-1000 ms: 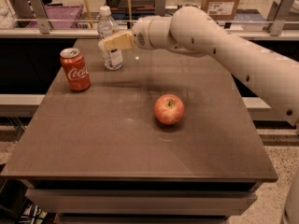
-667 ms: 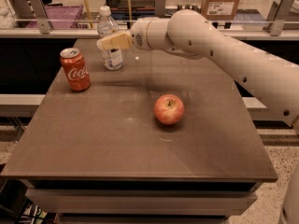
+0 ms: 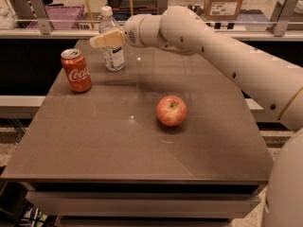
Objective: Knock blue plastic bottle over
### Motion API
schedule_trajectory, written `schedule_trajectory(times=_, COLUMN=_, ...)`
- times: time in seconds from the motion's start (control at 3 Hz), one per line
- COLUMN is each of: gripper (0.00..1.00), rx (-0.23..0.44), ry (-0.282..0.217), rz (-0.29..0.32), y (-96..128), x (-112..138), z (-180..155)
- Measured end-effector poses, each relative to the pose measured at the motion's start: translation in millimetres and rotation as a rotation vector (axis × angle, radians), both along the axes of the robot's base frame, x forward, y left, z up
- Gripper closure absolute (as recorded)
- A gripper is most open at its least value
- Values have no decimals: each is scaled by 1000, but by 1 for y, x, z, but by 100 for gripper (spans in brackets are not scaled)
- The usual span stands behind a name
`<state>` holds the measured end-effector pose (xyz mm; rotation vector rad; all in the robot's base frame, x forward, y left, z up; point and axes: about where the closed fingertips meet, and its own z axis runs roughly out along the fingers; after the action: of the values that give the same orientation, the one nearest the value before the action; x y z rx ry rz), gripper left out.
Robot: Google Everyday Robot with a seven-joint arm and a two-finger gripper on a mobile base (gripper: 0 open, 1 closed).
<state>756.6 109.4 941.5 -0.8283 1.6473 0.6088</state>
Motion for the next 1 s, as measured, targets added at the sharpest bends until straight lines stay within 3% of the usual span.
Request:
schedule_trajectory(times=0.33, gripper=0, rx=1, ry=-1, rz=16, y=10, x=8, z=0)
schedule_trajectory(times=1.0, gripper=41, rx=2, ry=0, rz=23, y=15, x=7, z=0)
